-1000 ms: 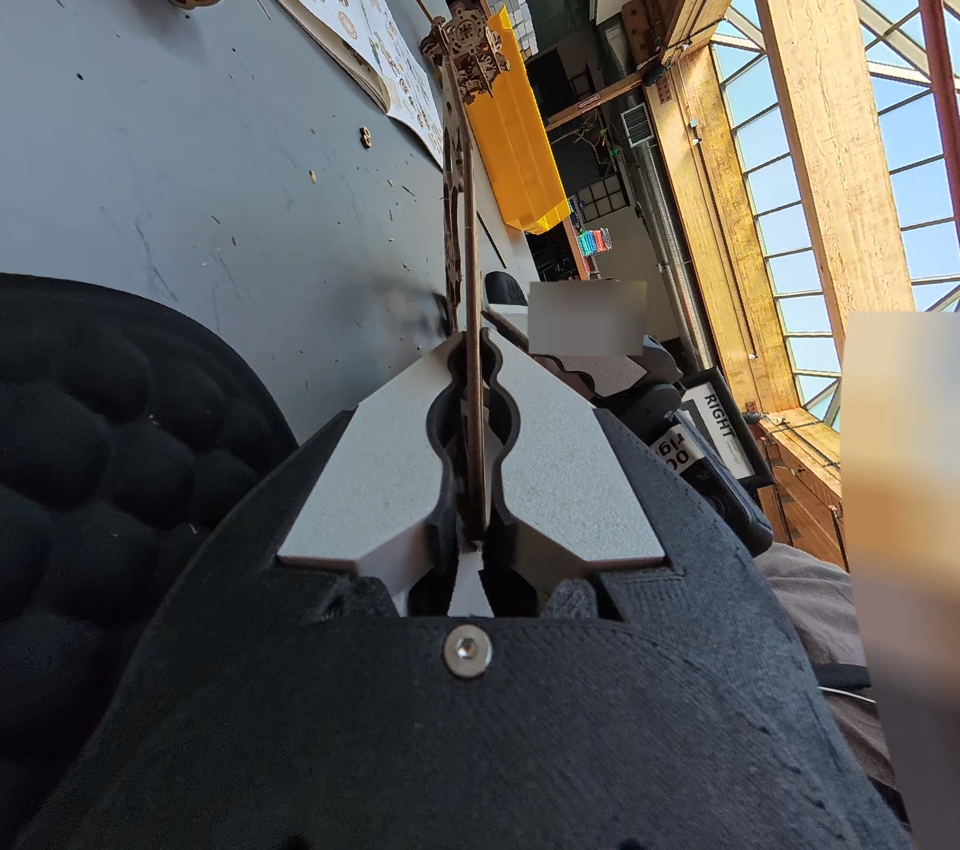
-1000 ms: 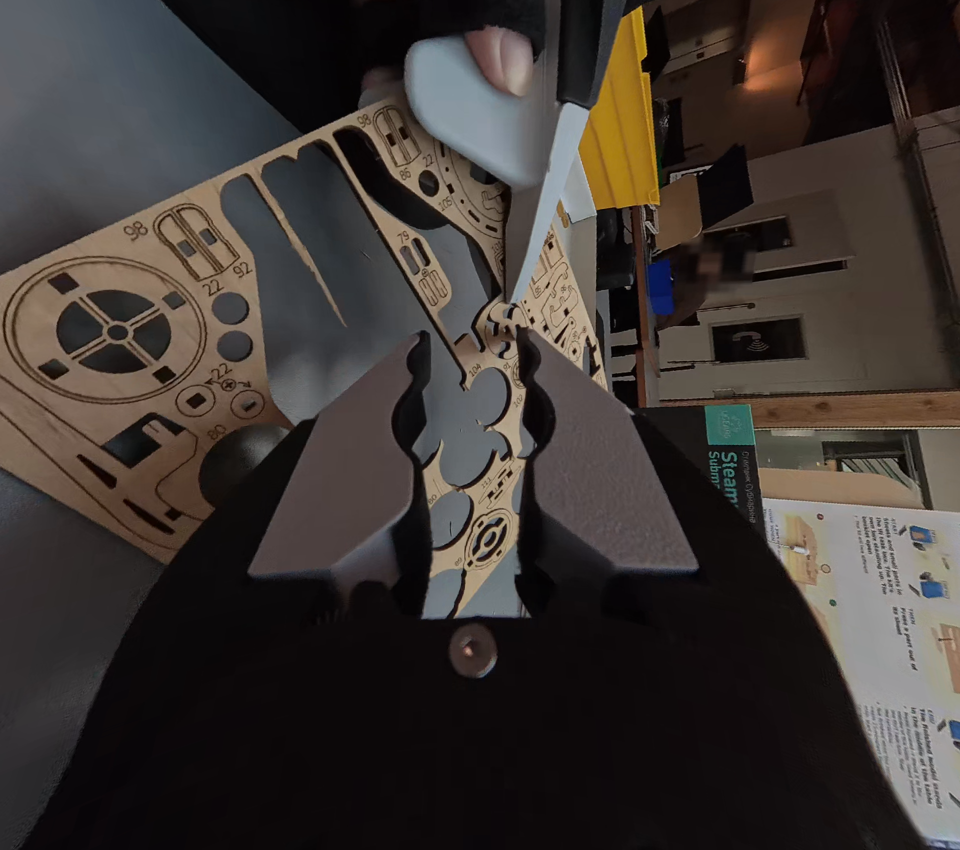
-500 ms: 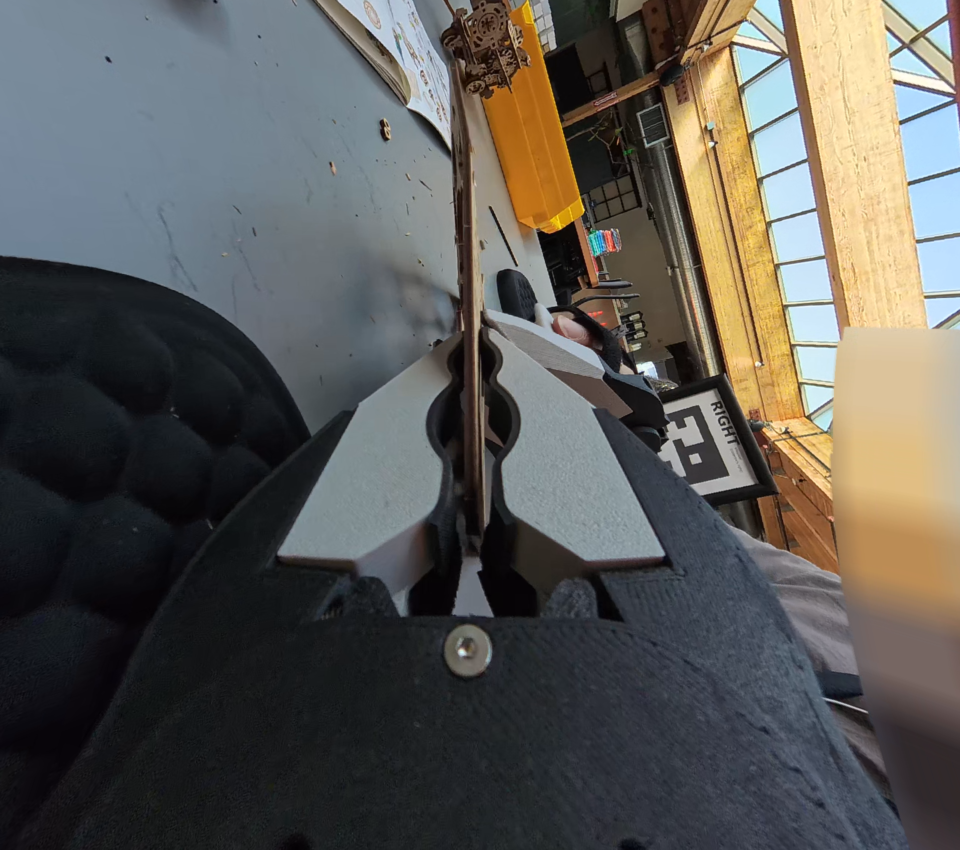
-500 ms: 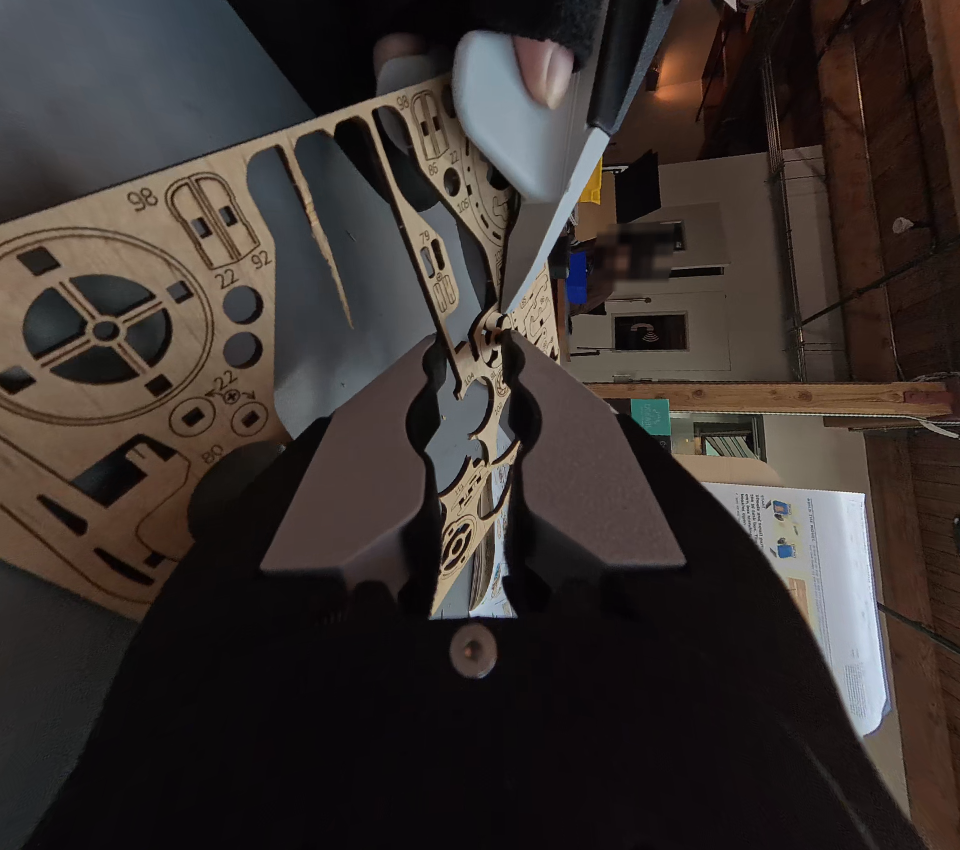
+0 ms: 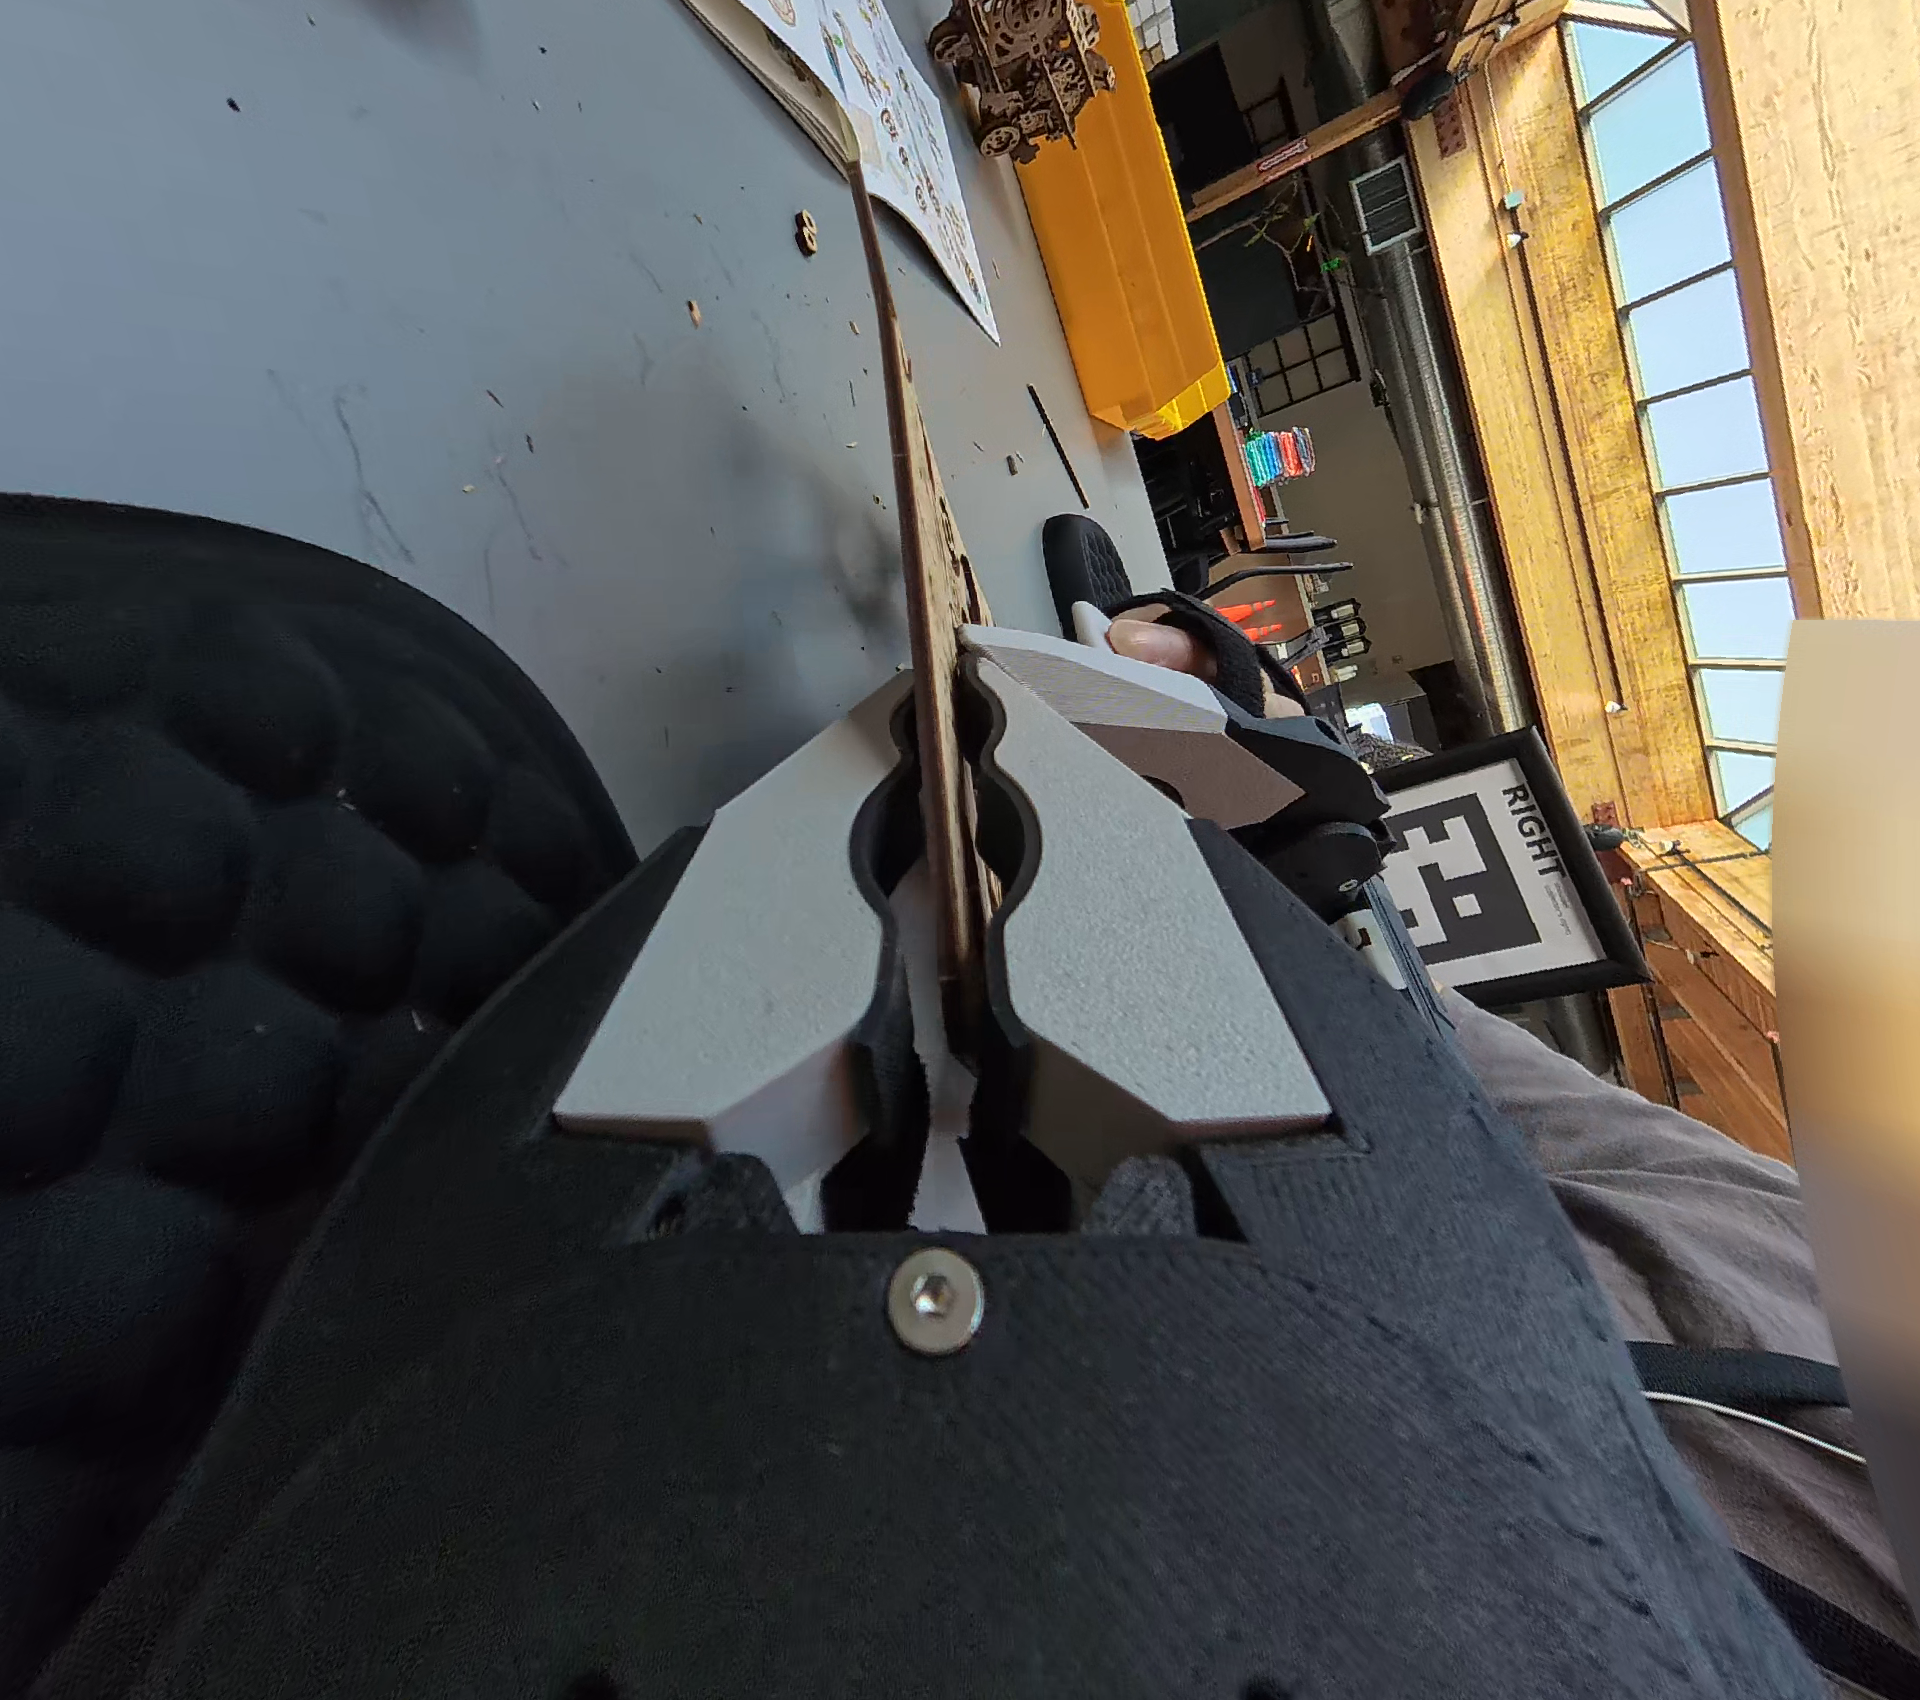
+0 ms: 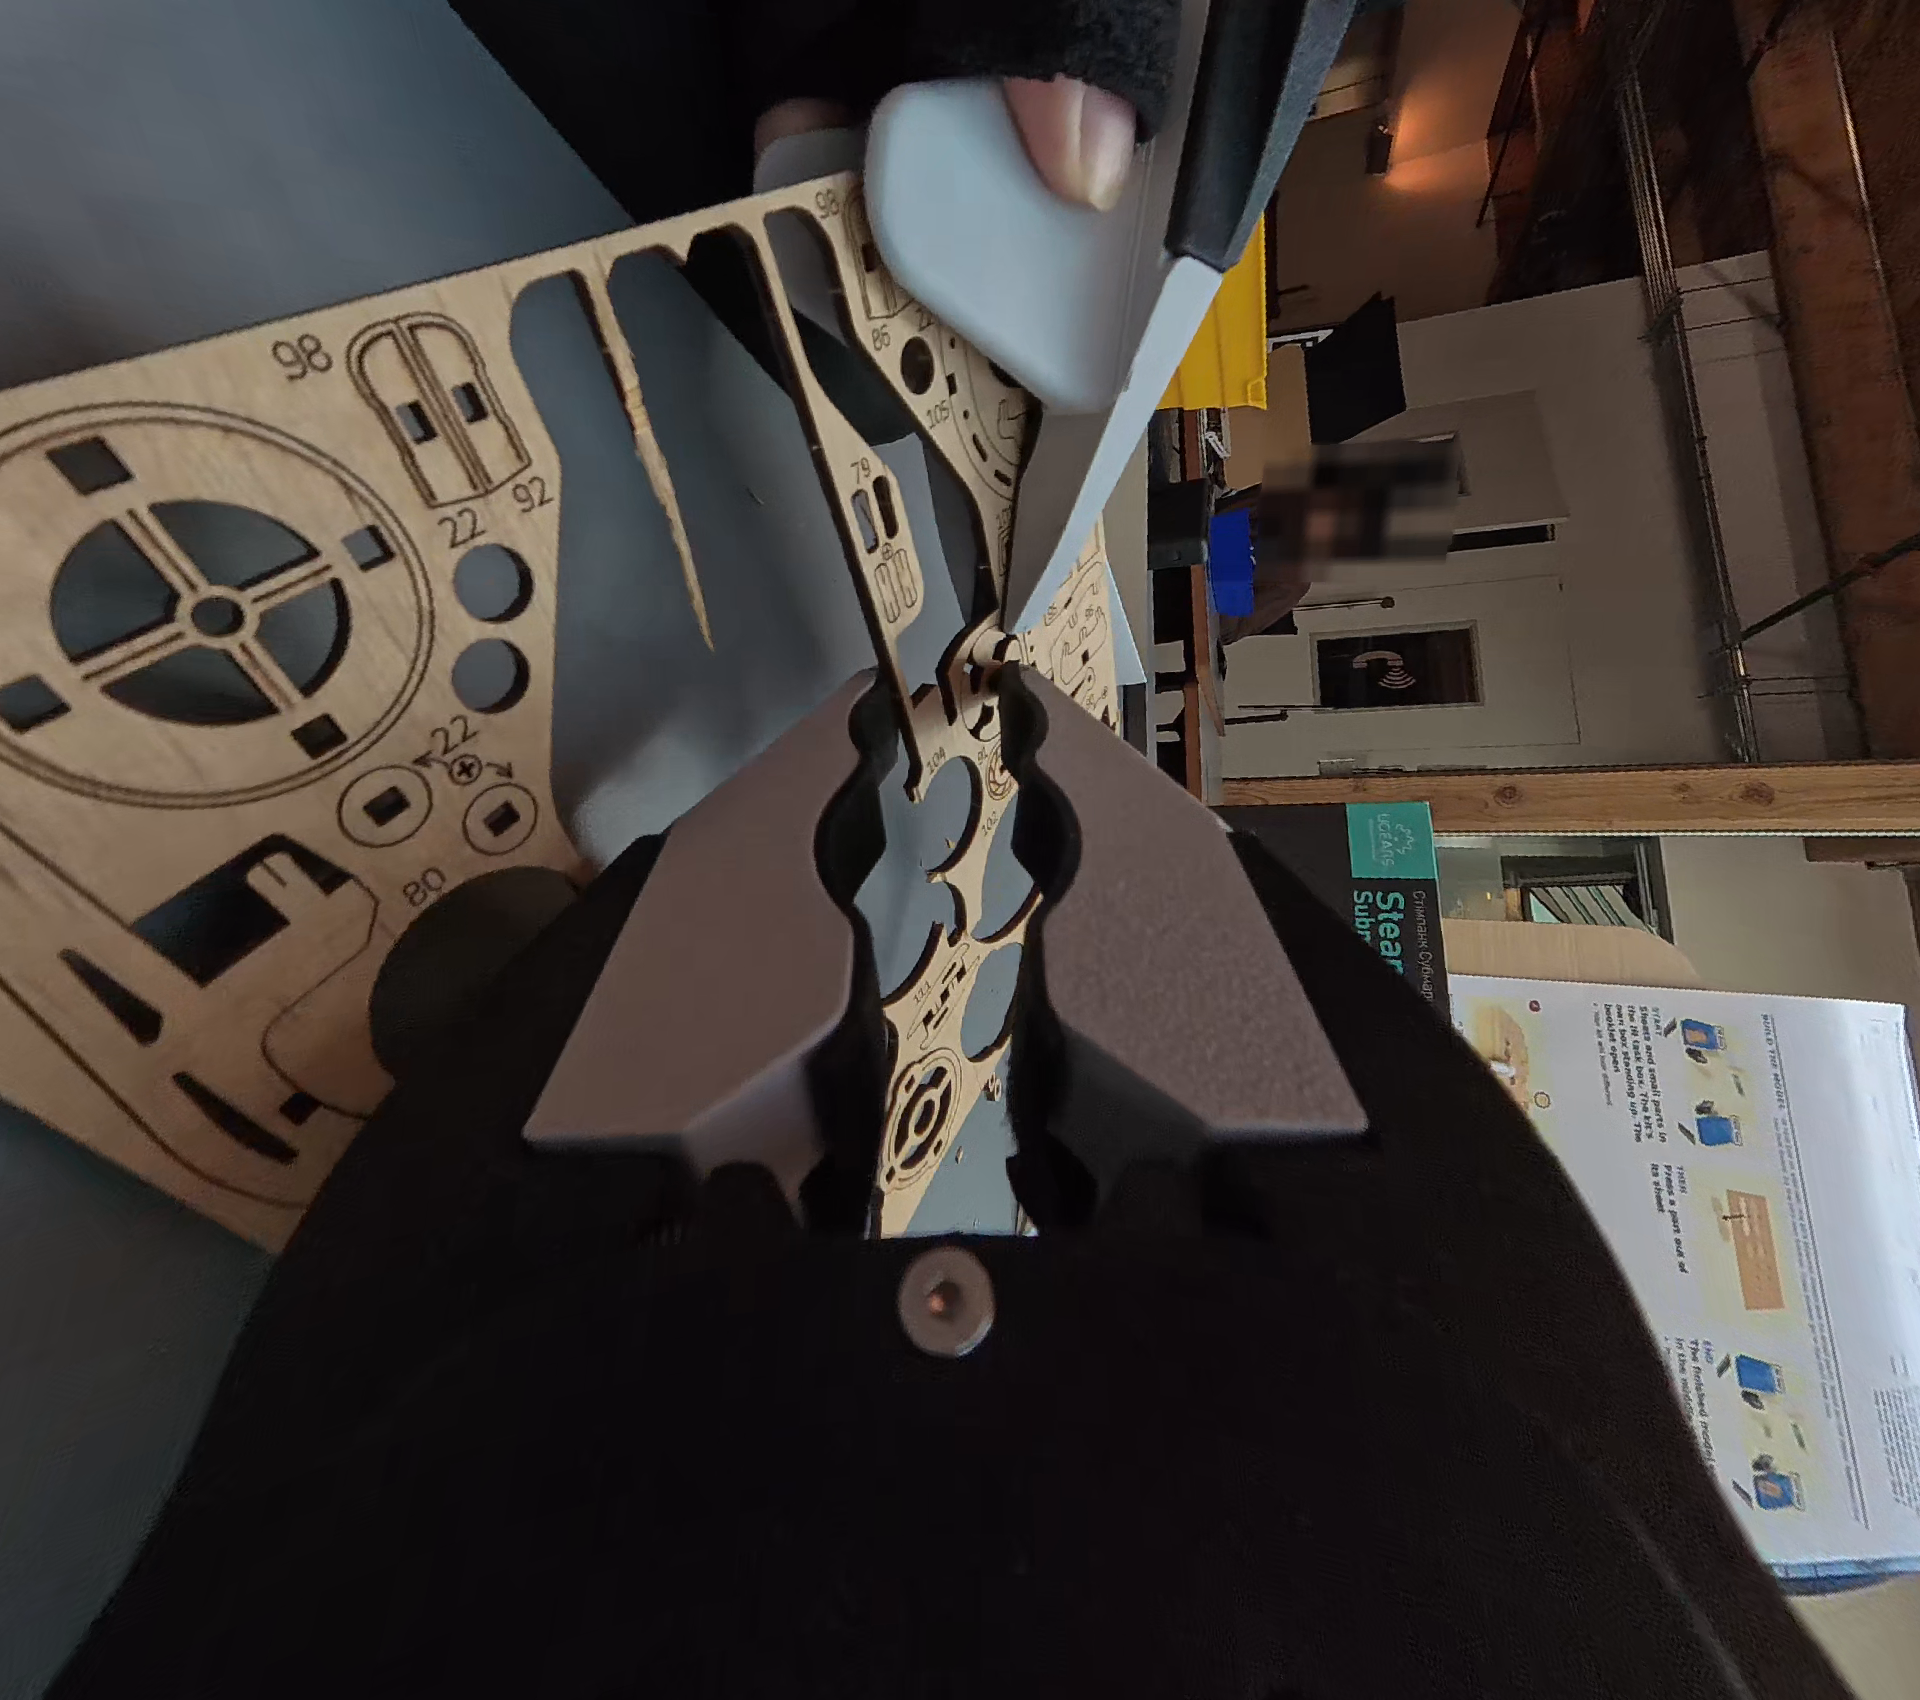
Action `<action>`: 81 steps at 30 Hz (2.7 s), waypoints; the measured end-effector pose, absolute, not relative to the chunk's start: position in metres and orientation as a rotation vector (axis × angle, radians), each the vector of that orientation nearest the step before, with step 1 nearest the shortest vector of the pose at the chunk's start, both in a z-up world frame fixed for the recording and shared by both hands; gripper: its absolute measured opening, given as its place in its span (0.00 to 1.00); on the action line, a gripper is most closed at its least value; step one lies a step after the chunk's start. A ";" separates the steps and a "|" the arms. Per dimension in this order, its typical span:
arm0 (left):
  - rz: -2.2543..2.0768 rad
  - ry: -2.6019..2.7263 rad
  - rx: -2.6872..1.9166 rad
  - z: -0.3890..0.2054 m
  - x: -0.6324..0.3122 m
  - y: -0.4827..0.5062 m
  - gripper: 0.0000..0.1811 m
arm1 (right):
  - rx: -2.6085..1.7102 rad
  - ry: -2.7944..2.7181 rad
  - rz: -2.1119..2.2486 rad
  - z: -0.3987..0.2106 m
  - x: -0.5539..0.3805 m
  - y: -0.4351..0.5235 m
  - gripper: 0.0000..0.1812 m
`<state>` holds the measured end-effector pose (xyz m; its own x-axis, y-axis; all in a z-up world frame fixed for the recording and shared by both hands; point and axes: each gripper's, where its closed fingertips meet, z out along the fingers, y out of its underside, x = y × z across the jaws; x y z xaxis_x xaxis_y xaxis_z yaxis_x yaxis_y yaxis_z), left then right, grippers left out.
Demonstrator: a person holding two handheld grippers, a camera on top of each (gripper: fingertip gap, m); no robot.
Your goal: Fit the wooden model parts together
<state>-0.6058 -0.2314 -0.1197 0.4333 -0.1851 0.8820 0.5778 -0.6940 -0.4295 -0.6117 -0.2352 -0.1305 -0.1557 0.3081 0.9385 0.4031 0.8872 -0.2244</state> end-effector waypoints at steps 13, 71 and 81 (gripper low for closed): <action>-1.346 -0.332 -1.911 -0.114 -0.607 -0.229 0.01 | -0.521 -1.687 -0.154 -0.125 -0.615 -0.232 0.13; -1.554 0.044 -2.091 -0.109 -0.595 -0.228 0.02 | -0.531 -1.687 0.028 -0.121 -0.609 -0.247 0.13; -1.655 0.054 -2.054 -0.109 -0.597 -0.232 0.01 | -0.519 -1.693 0.055 -0.121 -0.607 -0.248 0.12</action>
<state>-0.5971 -0.2325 -0.1086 0.2609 -0.3325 0.9063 0.2728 -0.8752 -0.3996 -0.6075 -0.2480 -0.1212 -0.0961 0.3665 0.9254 0.3052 0.8958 -0.3231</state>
